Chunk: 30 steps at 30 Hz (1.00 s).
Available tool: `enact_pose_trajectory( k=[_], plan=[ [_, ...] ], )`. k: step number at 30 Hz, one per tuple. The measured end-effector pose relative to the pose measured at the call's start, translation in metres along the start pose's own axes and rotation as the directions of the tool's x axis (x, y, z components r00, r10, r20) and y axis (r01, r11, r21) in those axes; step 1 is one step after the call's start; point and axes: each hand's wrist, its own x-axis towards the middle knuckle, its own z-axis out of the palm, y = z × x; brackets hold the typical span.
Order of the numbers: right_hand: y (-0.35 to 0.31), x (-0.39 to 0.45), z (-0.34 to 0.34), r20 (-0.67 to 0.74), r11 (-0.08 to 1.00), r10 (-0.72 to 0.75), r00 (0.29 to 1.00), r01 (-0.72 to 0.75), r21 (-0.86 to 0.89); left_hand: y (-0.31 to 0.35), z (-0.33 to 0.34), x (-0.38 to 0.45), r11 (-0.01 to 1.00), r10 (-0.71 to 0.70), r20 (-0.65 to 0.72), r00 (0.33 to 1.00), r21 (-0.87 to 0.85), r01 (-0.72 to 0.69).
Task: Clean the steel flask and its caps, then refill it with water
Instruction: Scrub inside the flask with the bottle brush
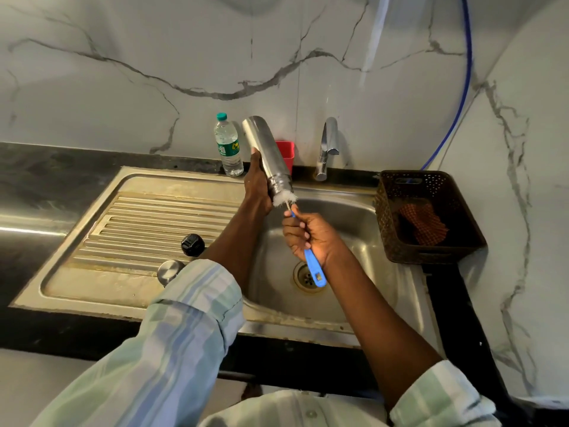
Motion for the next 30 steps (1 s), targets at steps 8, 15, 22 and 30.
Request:
enact_pose_trajectory(
  k=[8, 15, 22, 30],
  plan=[
    [0.014, -0.002, 0.016, -0.139, 0.033, -0.725, 0.675, -0.167, -0.985, -0.007, 0.001, 0.000, 0.997, 0.001, -0.050, 0.999, 0.073, 0.002],
    [0.030, -0.013, -0.006, 0.028, -0.183, -0.753, 0.657, -0.168, -0.969, -0.006, -0.002, 0.010, 0.995, 0.077, -0.104, 0.992, 0.074, -0.070],
    [0.046, -0.013, -0.041, 0.008, -0.057, -0.734, 0.679, -0.050, -0.997, -0.004, -0.017, 0.022, 0.992, 0.118, -0.113, 0.987, 0.066, -0.111],
    [-0.003, 0.002, -0.004, -0.131, 0.420, -0.496, 0.858, 0.104, -0.902, -0.008, -0.012, 0.012, 0.989, 0.043, -0.016, 0.999, 0.139, -0.040]
  ],
)
